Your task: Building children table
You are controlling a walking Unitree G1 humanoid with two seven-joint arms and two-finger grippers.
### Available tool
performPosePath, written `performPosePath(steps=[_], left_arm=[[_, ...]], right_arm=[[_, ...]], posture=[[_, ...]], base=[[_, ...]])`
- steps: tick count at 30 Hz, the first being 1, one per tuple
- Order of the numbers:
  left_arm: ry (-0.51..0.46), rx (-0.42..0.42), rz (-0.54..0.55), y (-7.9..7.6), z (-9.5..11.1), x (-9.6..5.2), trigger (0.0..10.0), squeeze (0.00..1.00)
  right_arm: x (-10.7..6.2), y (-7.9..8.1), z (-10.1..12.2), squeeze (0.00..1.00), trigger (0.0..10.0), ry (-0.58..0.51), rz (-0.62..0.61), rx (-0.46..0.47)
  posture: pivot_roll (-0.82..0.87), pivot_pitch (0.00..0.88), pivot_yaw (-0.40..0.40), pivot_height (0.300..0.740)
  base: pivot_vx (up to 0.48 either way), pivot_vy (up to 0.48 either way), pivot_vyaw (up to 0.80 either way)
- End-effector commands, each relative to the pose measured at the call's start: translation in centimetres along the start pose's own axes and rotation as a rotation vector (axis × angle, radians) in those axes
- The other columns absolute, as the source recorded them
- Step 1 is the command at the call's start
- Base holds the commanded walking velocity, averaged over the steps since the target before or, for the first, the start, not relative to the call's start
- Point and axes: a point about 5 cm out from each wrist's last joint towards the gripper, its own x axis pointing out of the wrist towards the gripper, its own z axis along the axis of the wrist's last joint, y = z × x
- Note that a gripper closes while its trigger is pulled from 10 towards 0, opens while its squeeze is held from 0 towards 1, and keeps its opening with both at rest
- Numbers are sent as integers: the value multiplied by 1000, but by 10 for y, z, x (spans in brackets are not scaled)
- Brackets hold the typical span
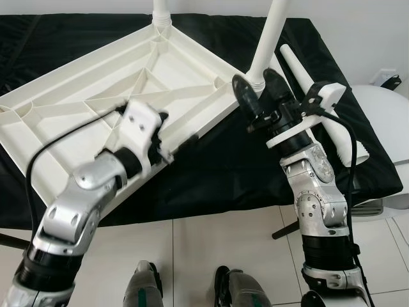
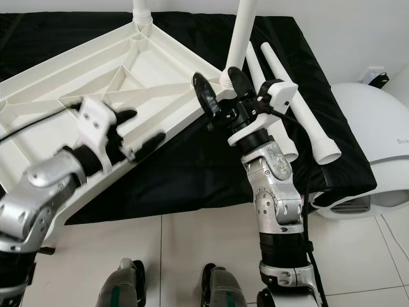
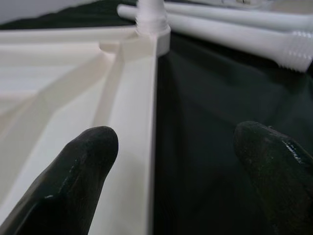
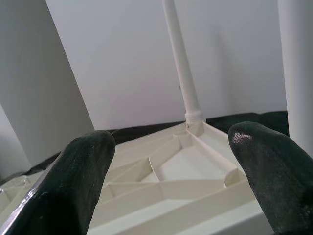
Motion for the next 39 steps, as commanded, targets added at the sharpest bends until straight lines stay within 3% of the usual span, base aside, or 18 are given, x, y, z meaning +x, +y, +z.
performPosePath(steps=[1,8,12,16,22,32,35,36,37,39], left_arm=[[47,19,-47,-7,-7,-3,10000,0],[95,16,-69,-12,-15,-6,10000,0],[120,23,-67,-11,-21,-5,10000,0],[143,26,-66,-11,-24,-4,10000,0],[252,29,12,0,-43,0,10000,0],[303,-7,143,20,-45,12,10000,0],[295,-17,174,25,-41,16,3059,0],[292,-22,178,25,-40,17,3059,0],[295,-22,195,28,-38,18,0,0],[296,-21,210,29,-37,19,0,0]], right_arm=[[-5,2,-5,0,10000,32,2,-4],[-30,10,-29,0,10000,148,-23,-38],[-46,9,-44,0,10000,201,-100,-93],[-48,9,-46,0,10000,205,-134,-98],[-49,10,-50,0,10000,211,-170,-115],[-48,16,-51,0,10000,199,-180,-117],[-48,18,-51,0,10000,197,-179,-122],[-48,18,-51,0,10000,197,-180,-123],[-48,18,-51,0,10000,199,-179,-126],[-49,18,-51,0,10000,201,-179,-128]], posture=[[108,167,-39,740],[102,169,-33,740],[95,174,-26,740],[91,175,-18,740],[90,176,-10,740],[87,180,-3,740],[84,181,-2,740],[84,181,-2,740],[83,181,-4,740],[83,181,-4,740]], base=[[0,0,0],[0,0,0],[0,0,0],[0,0,0],[0,0,0],[0,0,0],[0,0,0],[0,0,0],[0,0,0],[0,0,0]])
